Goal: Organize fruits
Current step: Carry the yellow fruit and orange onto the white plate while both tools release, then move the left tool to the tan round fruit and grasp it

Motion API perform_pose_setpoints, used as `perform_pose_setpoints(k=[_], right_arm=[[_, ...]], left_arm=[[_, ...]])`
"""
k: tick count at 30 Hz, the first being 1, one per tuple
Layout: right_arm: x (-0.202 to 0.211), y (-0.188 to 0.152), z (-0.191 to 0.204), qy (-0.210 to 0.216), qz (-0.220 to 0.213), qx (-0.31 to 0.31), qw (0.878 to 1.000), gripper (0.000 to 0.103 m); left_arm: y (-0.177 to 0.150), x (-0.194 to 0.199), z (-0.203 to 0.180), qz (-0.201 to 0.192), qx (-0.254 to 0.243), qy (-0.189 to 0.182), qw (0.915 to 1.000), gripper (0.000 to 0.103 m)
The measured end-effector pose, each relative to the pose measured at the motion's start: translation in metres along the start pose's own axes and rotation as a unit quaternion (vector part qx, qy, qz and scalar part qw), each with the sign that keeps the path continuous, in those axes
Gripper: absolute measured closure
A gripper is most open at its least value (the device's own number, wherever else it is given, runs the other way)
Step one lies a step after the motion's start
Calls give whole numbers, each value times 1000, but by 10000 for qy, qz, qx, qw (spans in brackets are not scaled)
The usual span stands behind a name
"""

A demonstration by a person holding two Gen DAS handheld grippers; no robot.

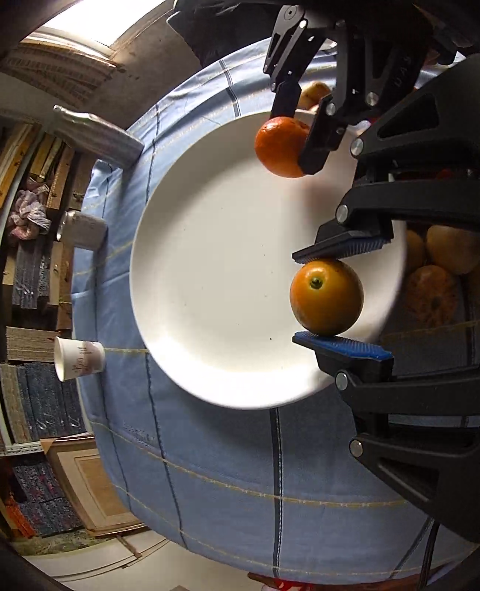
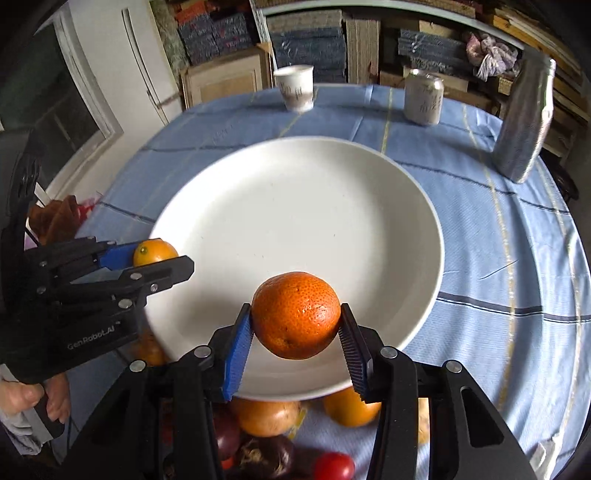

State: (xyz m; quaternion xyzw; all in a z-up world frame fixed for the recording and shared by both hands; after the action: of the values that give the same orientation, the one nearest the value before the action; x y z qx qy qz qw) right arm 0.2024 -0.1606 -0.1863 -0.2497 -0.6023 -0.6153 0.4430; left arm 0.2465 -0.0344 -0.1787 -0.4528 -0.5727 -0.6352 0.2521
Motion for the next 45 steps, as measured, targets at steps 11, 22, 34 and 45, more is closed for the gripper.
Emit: perform_pose_setpoints(k=[11,22,34,45], right_arm=[[27,-3,15,-136,-293,432,9985,44],[130,-114,-6,14,-1001,-238,9947,38],[142,-162,-27,-251,-797,-477,9954,30],[138,-164,-41,-239,-755,-688,9945,28]], left_arm=[[-1,24,10,-352,131,5,9993,39],[-102,79,25,-319,414,75,9986,33],[-104,65,-10,-257,232,-450,9984,49],[-97,40,-29,-89,-74,-632,9979,50]])
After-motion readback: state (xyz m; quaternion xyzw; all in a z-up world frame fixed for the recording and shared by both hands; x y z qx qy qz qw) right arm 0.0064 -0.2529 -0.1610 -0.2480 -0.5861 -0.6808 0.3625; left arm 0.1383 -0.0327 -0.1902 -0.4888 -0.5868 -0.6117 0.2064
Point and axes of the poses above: each gripper's, at about its wrist camera, not at the fingertips, and x roughly against the way its jaws point, z to its left, y to its top, the point moved 4 cm from there along -x, roughly the way its jaws point
